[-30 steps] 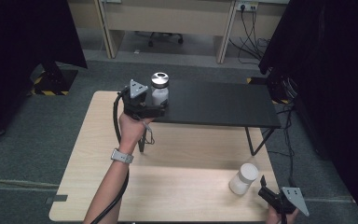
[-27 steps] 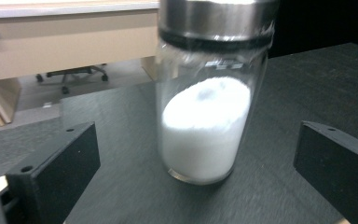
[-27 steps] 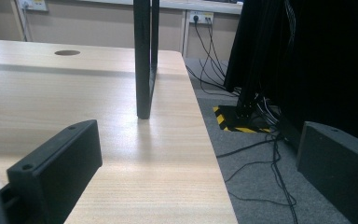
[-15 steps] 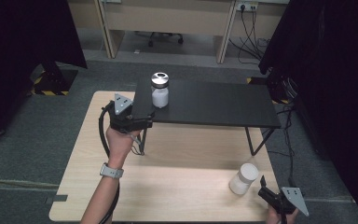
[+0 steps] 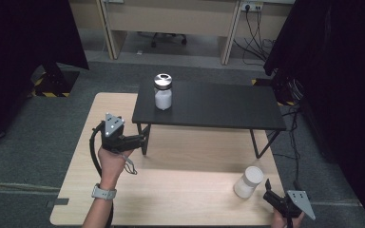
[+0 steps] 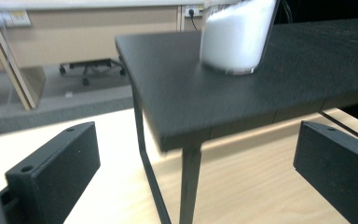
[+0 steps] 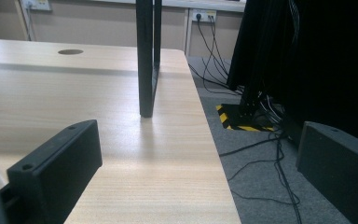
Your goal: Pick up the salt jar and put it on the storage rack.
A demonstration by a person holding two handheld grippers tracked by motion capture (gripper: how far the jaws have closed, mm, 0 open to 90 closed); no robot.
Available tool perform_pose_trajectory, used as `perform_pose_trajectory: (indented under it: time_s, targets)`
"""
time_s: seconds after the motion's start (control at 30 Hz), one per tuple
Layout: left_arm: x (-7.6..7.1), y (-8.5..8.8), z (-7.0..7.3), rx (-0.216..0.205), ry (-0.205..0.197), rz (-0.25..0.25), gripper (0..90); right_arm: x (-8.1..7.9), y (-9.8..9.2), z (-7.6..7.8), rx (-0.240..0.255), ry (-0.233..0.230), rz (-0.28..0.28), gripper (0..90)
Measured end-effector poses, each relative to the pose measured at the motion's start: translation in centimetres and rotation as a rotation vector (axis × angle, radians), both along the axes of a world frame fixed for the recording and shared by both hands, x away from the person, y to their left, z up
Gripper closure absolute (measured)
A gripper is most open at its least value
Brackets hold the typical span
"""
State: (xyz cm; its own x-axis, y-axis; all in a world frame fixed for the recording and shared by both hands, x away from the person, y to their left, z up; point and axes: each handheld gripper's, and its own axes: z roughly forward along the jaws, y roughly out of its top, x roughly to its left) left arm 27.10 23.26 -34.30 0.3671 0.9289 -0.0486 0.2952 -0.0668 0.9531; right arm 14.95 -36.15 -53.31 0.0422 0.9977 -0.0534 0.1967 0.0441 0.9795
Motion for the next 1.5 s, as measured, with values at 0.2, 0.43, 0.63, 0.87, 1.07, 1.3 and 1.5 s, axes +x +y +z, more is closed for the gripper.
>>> perform_pose_trajectory:
  time_s: [0.2, 0.43, 0.63, 0.87, 1.07, 1.3, 1.5]
  targets:
    - [-1.5, 1.8, -1.7, -0.012, 0.012, 0.038, 0.0, 0.0, -0.1, 0.0, 0.015, -0.003, -0.003, 0.3]
    - [-2.8, 4.4, -3.5, 0.0, 0.035, 0.071, 0.0, -0.1, 0.1, 0.0, 0.011, -0.006, -0.009, 0.4]
    - [-3.9, 5.8, -5.5, -0.003, 0.086, 0.129, 0.0, 0.0, 0.1, 0.0, 0.003, -0.003, -0.013, 0.4]
    - [-4.6, 6.3, -7.5, -0.024, 0.147, 0.181, 0.0, 0.0, 0.2, 0.1, -0.004, 0.005, -0.011, 0.4]
    - [-5.1, 6.9, -9.2, -0.032, 0.185, 0.203, 0.0, 0.1, 0.2, 0.1, -0.01, 0.007, -0.008, 0.4]
    - [-6.0, 8.1, -10.5, -0.028, 0.218, 0.238, 0.0, 0.2, 0.3, 0.2, -0.022, 0.015, -0.003, 0.4]
    - [-7.2, 8.2, -11.9, 0.001, 0.215, 0.288, 0.0, 0.2, 0.3, 0.2, -0.024, 0.017, -0.004, 0.4]
